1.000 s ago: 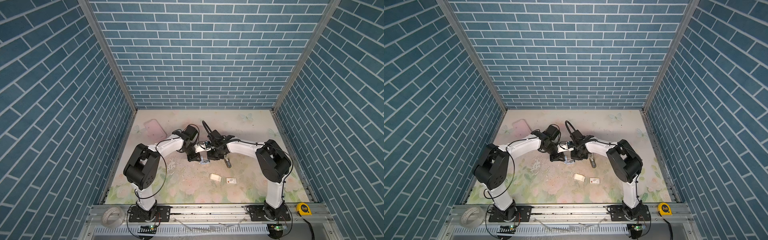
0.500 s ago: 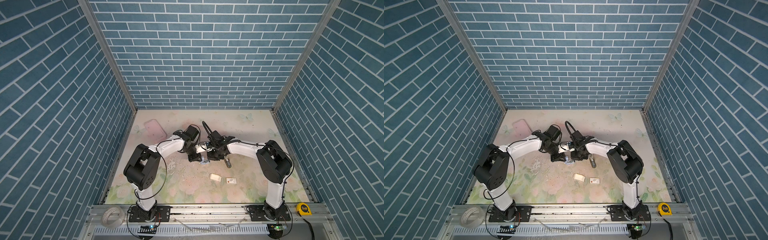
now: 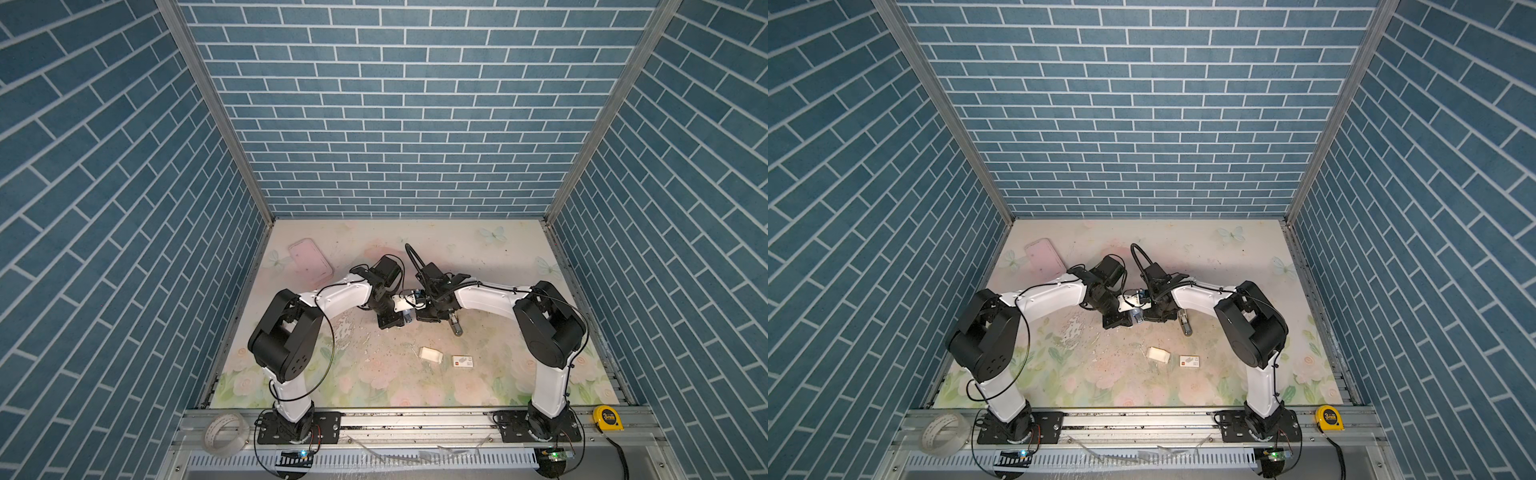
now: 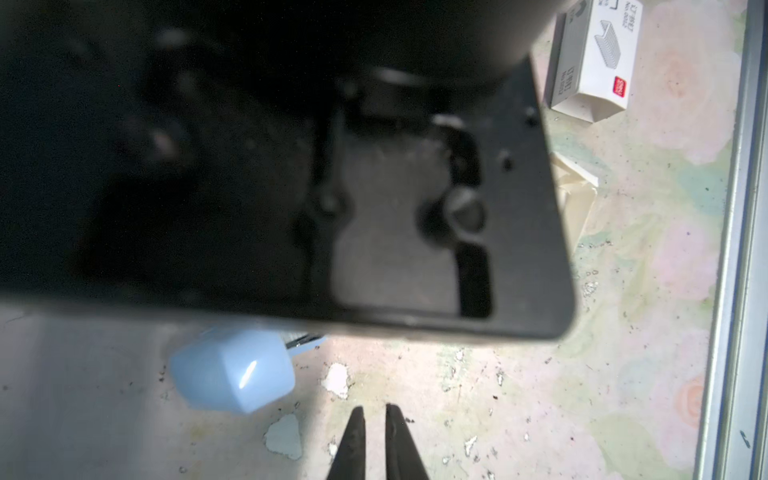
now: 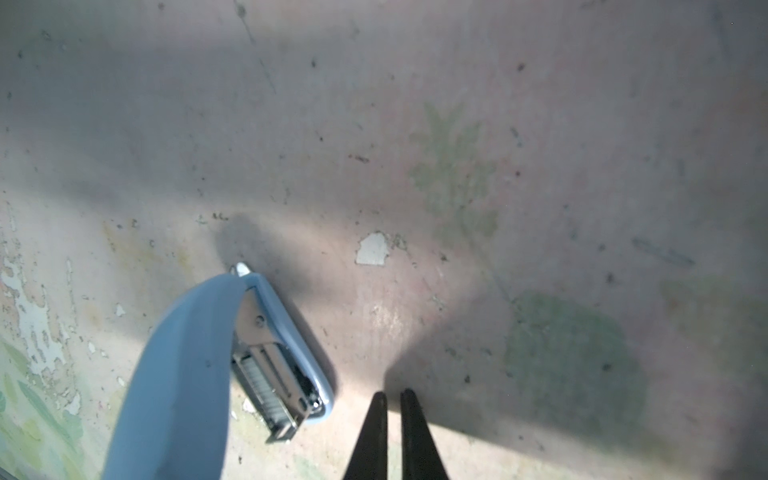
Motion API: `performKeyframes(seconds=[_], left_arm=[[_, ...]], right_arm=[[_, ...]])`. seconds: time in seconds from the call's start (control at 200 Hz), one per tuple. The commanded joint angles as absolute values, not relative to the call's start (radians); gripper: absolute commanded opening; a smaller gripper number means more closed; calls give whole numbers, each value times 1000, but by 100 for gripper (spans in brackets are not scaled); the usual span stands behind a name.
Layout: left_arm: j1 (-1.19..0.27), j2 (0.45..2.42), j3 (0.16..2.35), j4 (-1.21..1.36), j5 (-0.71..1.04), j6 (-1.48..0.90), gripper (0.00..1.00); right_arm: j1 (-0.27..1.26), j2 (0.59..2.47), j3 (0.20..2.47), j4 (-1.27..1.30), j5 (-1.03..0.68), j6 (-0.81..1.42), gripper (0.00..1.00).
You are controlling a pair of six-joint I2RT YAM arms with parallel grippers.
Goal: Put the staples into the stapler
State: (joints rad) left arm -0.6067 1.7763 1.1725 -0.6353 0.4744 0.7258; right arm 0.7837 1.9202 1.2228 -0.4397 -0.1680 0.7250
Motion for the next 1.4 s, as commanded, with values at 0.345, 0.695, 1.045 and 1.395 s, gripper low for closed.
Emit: performKeyframes(seconds=[0.345,0.695,1.045,1.395], left_arm=[[-480,1713,1315,-800,555,817,23],[-442,1818,1502,-1032,578,1098,39],[-463,2092,1833,-1304,555,1373,49],[-531,2068,1702,-1094,524,1438,51]], right_arm=[[775,1916,1240,-597,-66,679,12],[716,1808,1274,-605,-164,663,12],[670,1516,1234,-722,-203,690,13],[667,1304,1044,-714,-148,810,13]])
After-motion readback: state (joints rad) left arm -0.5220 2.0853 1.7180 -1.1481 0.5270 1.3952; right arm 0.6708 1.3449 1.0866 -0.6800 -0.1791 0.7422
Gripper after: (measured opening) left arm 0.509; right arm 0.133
